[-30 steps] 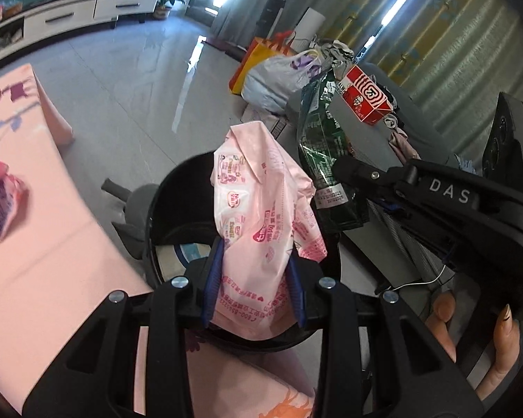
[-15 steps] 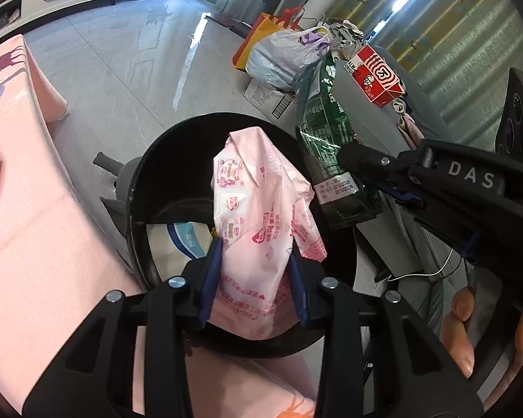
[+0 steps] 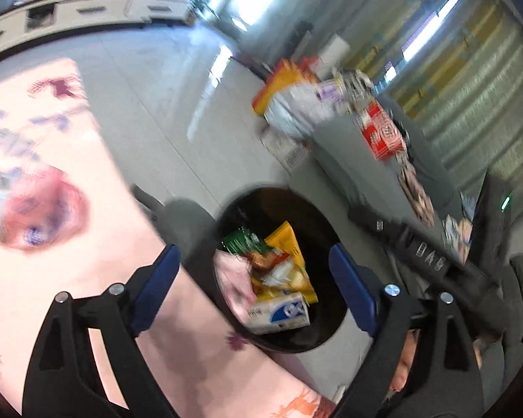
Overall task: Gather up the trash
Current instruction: 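Return both open tools over the table toward the red box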
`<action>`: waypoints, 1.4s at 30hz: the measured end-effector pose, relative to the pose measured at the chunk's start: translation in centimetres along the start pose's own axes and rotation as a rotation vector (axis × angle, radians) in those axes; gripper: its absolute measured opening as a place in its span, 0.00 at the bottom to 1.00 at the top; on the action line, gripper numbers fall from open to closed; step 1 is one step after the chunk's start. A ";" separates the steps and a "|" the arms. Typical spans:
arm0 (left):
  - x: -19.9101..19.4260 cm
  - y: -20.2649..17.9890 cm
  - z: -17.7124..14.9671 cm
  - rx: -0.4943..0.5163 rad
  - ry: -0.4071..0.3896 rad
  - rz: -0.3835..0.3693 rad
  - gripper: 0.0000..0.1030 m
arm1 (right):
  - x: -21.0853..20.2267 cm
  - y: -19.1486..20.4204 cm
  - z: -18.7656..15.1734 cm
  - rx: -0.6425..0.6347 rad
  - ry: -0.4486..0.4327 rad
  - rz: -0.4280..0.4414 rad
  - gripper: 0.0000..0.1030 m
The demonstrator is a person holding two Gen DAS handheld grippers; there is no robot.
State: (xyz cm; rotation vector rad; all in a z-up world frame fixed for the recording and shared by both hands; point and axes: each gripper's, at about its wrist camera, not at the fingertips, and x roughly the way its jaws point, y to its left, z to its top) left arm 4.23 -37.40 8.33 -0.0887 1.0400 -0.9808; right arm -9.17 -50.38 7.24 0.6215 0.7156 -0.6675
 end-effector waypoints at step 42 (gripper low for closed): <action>-31.8 36.9 -12.1 -0.782 -0.434 0.646 0.96 | -1.3 36.9 -12.6 -0.609 0.234 0.654 0.92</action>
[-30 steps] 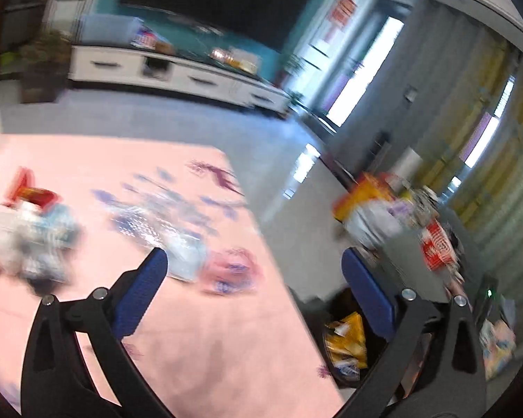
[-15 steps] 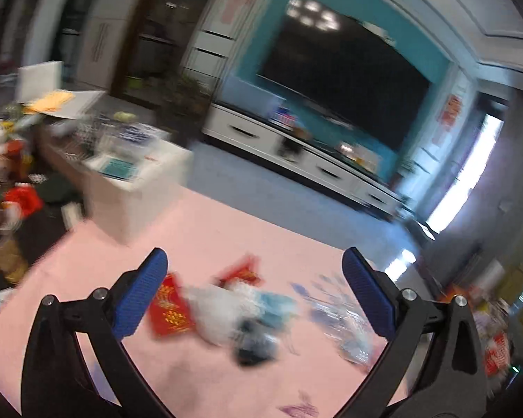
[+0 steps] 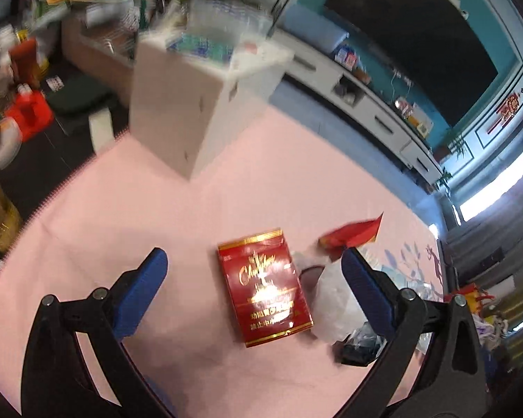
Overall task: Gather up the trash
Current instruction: 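Return both open tools over the table toward the red box, then grasp the clear plastic bag with the right tool while the left tool grasps the red cigarette box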
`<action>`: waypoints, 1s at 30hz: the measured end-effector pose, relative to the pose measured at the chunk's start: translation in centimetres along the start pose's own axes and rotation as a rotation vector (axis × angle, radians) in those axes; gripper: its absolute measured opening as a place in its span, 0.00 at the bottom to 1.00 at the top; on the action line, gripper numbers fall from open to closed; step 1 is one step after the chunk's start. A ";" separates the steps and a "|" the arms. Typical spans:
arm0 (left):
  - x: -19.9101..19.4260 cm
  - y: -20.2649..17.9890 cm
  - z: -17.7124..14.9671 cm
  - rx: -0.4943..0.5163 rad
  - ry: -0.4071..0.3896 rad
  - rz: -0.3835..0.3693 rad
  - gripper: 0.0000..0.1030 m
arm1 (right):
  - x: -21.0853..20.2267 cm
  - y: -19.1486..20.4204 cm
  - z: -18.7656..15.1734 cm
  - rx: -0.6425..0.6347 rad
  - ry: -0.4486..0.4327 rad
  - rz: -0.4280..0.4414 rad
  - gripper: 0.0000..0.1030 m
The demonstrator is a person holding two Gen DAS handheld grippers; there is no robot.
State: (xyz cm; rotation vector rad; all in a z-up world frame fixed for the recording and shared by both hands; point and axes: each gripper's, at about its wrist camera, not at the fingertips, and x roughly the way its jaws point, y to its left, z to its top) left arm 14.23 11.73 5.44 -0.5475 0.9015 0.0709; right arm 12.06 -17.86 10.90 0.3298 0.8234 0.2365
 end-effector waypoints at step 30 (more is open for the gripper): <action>3.5 3.5 -0.7 -0.173 0.136 -0.082 0.84 | 14.4 6.2 -1.0 0.039 0.275 0.133 0.17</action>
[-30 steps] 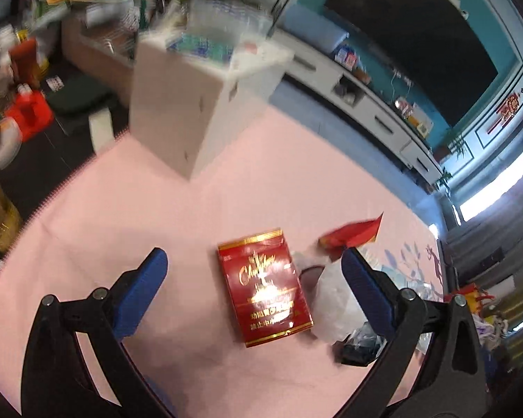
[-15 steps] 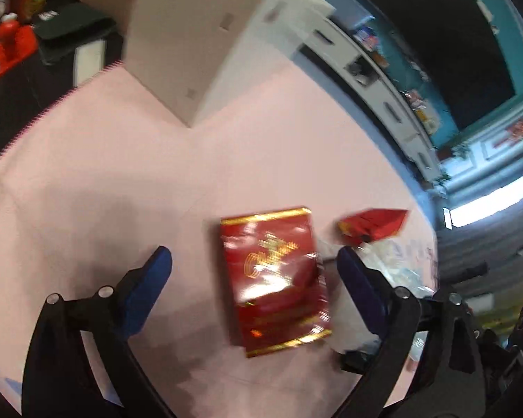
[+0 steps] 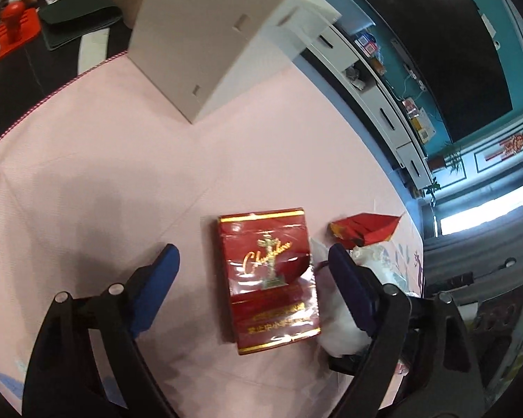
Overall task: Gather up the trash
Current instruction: 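Grasp the clear plastic bag with the right tool while the left tool grasps the red cigarette box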
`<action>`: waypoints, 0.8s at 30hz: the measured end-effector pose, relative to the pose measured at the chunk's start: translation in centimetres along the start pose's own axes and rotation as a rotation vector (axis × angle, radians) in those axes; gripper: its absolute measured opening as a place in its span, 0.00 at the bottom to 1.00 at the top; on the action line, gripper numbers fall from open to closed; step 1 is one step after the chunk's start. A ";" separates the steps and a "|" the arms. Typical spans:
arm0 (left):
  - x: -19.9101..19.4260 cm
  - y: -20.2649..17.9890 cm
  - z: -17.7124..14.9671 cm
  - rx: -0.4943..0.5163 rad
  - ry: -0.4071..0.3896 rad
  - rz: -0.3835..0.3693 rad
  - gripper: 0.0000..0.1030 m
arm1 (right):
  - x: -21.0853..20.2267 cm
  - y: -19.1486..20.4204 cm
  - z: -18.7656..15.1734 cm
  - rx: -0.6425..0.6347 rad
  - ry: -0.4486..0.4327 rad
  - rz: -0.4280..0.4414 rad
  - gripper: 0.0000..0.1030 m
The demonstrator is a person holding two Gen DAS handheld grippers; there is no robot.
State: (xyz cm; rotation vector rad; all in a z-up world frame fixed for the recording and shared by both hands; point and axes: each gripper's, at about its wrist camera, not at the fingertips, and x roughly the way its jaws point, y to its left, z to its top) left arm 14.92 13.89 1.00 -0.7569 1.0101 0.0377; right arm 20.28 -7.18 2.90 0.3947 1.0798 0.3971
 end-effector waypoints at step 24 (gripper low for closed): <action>4.0 -6.6 -1.6 0.253 -0.029 0.215 0.58 | -15.9 -5.1 0.6 0.123 -0.457 -0.132 0.17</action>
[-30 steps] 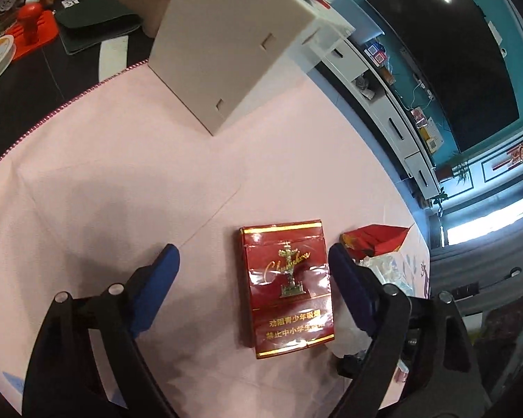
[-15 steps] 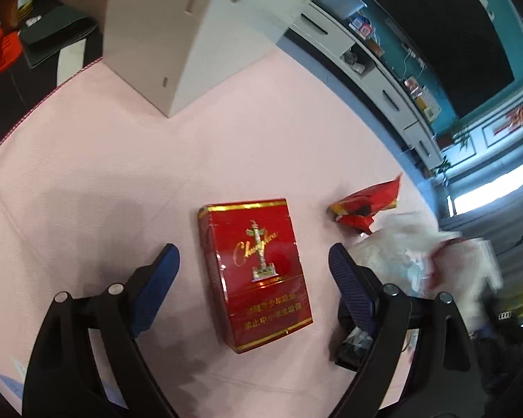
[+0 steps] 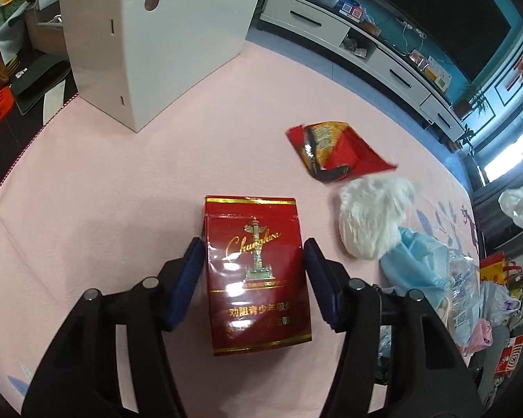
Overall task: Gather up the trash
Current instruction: 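Grasp the clear plastic bag with the right tool while the left tool grasps the red cigarette box, then carry the box and clear bag over the black bin and release both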
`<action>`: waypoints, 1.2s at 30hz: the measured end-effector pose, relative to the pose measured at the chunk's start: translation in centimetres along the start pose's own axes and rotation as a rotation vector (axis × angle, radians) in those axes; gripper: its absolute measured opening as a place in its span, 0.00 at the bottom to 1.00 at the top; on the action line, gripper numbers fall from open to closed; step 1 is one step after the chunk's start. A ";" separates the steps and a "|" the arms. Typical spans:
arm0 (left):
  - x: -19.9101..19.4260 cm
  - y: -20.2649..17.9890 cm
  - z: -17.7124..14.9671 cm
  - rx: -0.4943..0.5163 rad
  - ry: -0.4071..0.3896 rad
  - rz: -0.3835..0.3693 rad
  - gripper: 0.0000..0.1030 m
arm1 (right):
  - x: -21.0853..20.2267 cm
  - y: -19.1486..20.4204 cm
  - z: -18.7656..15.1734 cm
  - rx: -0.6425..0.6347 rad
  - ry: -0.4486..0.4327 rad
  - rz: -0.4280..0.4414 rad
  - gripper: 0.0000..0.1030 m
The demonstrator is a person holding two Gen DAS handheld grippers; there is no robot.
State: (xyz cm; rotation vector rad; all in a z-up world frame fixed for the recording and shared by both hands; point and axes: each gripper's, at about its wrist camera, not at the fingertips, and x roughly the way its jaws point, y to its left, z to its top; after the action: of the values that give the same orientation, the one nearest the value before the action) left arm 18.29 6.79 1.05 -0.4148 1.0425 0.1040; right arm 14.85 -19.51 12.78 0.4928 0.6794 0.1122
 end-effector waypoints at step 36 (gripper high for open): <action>-20.5 -31.8 -23.4 0.660 -0.260 -0.469 0.58 | -29.4 -23.8 -5.6 0.159 -0.356 -0.358 0.18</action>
State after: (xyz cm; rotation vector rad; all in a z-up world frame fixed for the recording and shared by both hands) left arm -2.38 -29.05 17.46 -0.0305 0.6493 -0.5798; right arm -12.90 -45.77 14.66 0.5197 0.4187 -0.3621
